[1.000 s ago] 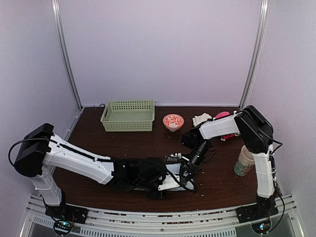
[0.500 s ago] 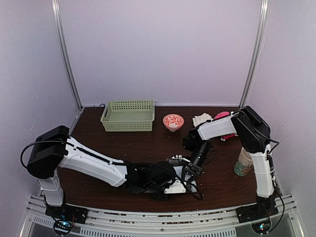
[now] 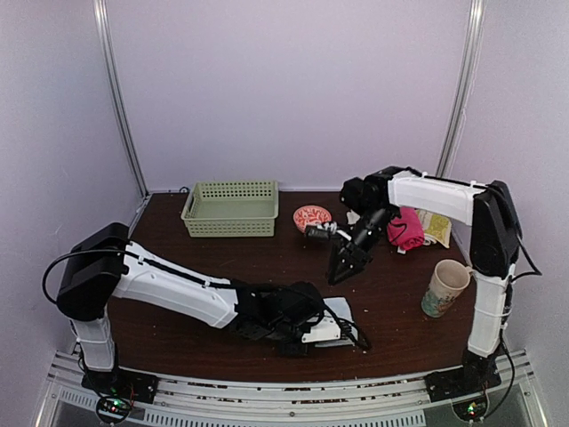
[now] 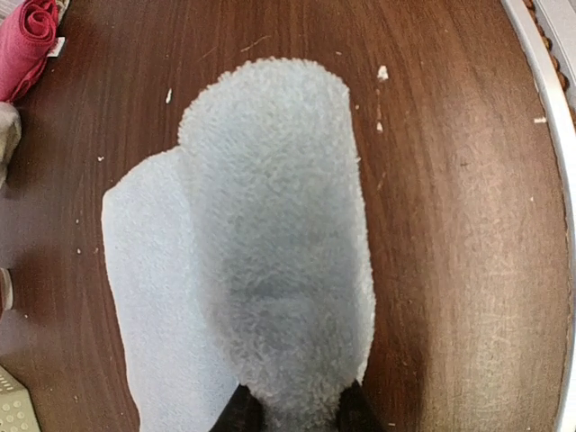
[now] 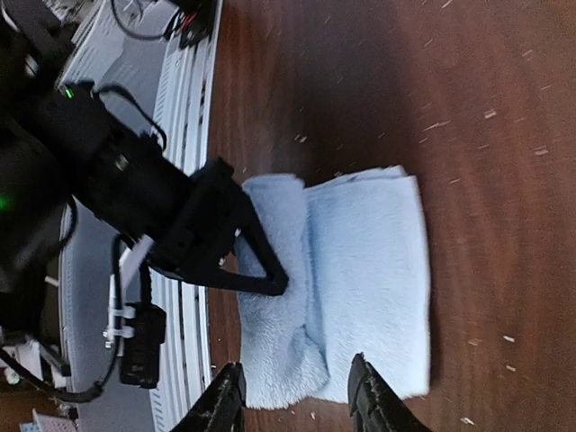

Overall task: Roll the towels
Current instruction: Roll the towel at the center of the board.

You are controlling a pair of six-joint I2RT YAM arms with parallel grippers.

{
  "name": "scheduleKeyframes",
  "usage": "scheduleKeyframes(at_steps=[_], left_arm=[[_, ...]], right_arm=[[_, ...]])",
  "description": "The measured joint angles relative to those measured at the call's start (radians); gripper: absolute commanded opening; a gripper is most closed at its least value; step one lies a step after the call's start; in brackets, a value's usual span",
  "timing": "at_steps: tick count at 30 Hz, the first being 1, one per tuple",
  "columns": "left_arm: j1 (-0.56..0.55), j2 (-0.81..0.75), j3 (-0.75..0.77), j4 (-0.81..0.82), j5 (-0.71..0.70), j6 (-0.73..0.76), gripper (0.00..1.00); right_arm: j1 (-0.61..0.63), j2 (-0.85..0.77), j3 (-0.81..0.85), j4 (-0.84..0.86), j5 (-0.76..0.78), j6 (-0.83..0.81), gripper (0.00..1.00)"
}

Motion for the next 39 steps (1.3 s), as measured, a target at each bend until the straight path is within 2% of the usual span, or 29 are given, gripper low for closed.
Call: scheduleKeyframes(at_steps=[5, 7, 12, 17, 20, 29, 39], left_arm=[[0.055, 0.047, 0.1, -0.096, 0.141, -0.052, 0.18], [0.097, 0.08, 0.155, -0.134, 0.237, -0.081, 0.18], [0.217, 0.19, 0.307, -0.234, 0.524, -0.148, 0.18], [0.298, 0.292, 0.427, -0.333, 0.774, -0.198, 0.17], [0.326, 0.323, 0.449, -0.355, 0.866, -0.221, 0.17], [0.341, 0.346, 0.469, -0.375, 0.919, -0.255, 0.17], [0.344, 0.349, 0.47, -0.375, 0.927, -0.258, 0.16]], right_arm=[[-0.082, -0.169, 0.2, 0.026, 0.038, 0.098, 0.42], [-0.092, -0.279, 0.203, 0.078, 0.043, 0.13, 0.44], [-0.037, -0.531, 0.101, 0.152, 0.01, 0.158, 0.46], [0.119, -0.591, -0.1, 0.177, 0.088, 0.103, 0.44], [0.192, -0.58, -0.25, 0.193, 0.165, 0.09, 0.44], [0.309, -0.581, -0.572, 0.417, 0.524, 0.101, 0.49], [0.358, -0.491, -0.686, 0.671, 0.758, 0.099, 0.51]])
